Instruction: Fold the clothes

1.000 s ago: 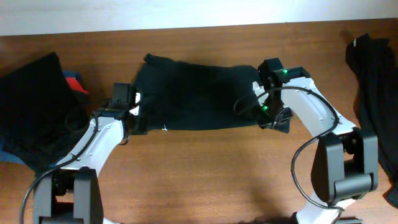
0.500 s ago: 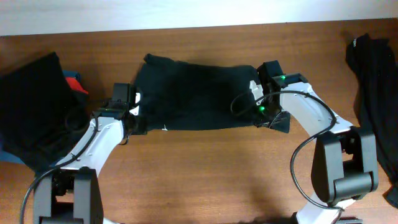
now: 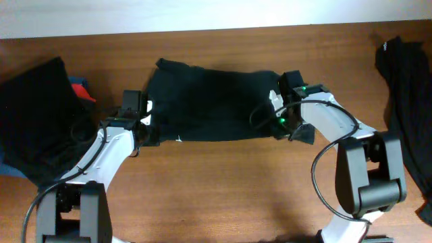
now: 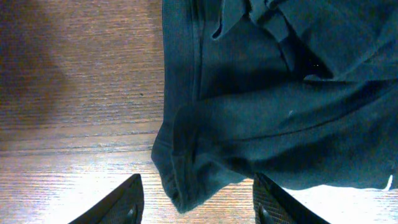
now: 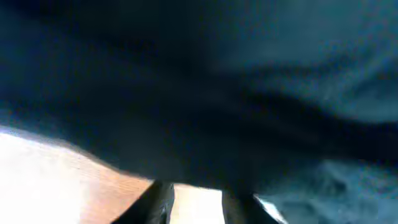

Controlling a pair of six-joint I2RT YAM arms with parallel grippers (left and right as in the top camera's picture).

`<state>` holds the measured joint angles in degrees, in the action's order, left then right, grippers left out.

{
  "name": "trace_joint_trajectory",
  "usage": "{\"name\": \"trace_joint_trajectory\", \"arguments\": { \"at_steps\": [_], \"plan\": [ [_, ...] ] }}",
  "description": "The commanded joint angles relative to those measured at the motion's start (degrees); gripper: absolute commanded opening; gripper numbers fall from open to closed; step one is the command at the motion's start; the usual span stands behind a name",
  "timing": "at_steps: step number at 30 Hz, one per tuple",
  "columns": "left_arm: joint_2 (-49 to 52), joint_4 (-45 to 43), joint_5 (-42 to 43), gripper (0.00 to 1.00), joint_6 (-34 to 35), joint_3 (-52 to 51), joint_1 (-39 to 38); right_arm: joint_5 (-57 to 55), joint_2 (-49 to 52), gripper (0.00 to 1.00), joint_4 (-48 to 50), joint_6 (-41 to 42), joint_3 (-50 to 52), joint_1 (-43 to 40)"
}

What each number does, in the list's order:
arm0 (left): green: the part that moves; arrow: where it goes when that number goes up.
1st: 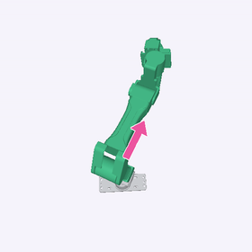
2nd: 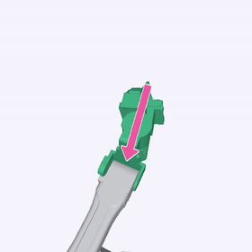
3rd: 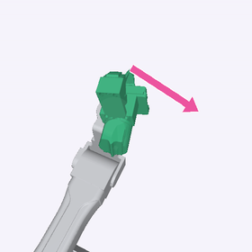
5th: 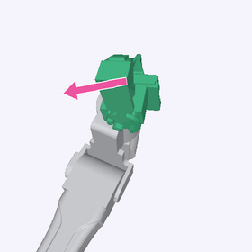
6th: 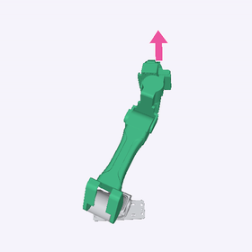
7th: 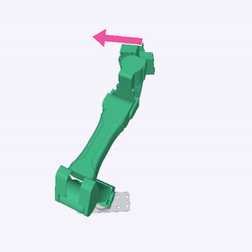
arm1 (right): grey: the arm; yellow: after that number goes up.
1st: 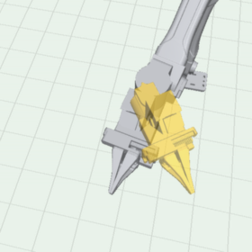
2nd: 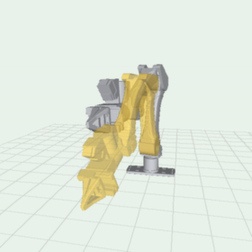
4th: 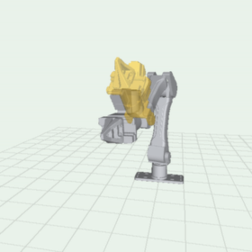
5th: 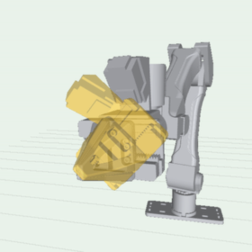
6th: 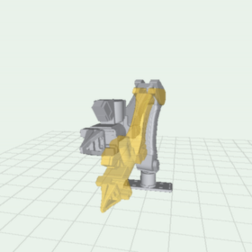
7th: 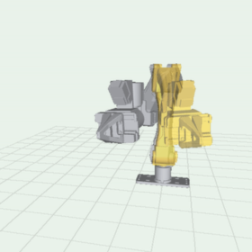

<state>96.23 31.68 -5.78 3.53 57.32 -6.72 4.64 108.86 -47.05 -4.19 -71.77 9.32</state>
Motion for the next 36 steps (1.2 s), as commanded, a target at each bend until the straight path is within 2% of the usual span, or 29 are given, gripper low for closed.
{"name": "trace_joint_trajectory", "arguments": {
  "at_steps": [1, 4, 8, 14, 17, 20, 23, 28, 31, 34, 36],
  "plan": [
    [0.4, 0.1, 0.5, 0.56, -0.1, -0.1, -0.2, -0.7, 0.8, 0.35, 4.7, 2.0, 0.2, 0.0],
    [0.4, 0.2, 0.5, 0.56, -0.1, -0.1, -0.2, -7.1, 0.8, 0.37, 11.1, 7.6, 0.2, -0.1],
    [0.4, 0.3, 0.5, 0.56, -0.1, -0.1, -0.2, -7.1, 0.8, 0.41, 15.6, 7.7, 0.2, -0.1],
    [0.4, 0.5, 0.5, 0.56, -0.1, -0.1, -0.2, -10.3, 0.8, 0.45, 12.5, 7.7, 0.2, -0.1],
    [0.4, 0.6, 0.5, 0.56, -0.1, -0.1, -0.2, -11.3, -0.6, 0.46, 7.3, 7.7, -2.2, -0.5],
    [0.4, 0.5, 0.5, 0.56, -0.1, -0.1, -0.2, -10.8, -2.5, 0.46, 3.0, 7.5, -4.5, -0.5],
    [0.4, 0.5, 0.5, 0.56, -0.1, -0.1, -0.2, -5.6, -2.5, 0.44, -0.1, 5.9, -4.5, -0.3],
    [0.4, 0.6, 0.5, 0.56, -0.1, -0.1, -0.2, -0.3, 1.6, 0.41, -0.1, 0.0, -4.0, -0.3],
    [0.4, 0.7, 0.5, 0.56, -0.1, -0.1, -0.2, -0.9, 4.9, 0.41, 1.4, -0.1, -4.0, -0.3],
    [0.4, 0.9, 0.5, 0.56, -0.1, -0.1, -0.2, -1.9, 8.6, 0.41, 7.1, 0.4, -4.0, -0.3],
    [0.4, 1.2, 0.5, 0.56, -0.1, -0.1, -0.2, -5.0, 10.0, 0.43, 9.4, 3.6, -4.0, -0.5]
  ]
}}
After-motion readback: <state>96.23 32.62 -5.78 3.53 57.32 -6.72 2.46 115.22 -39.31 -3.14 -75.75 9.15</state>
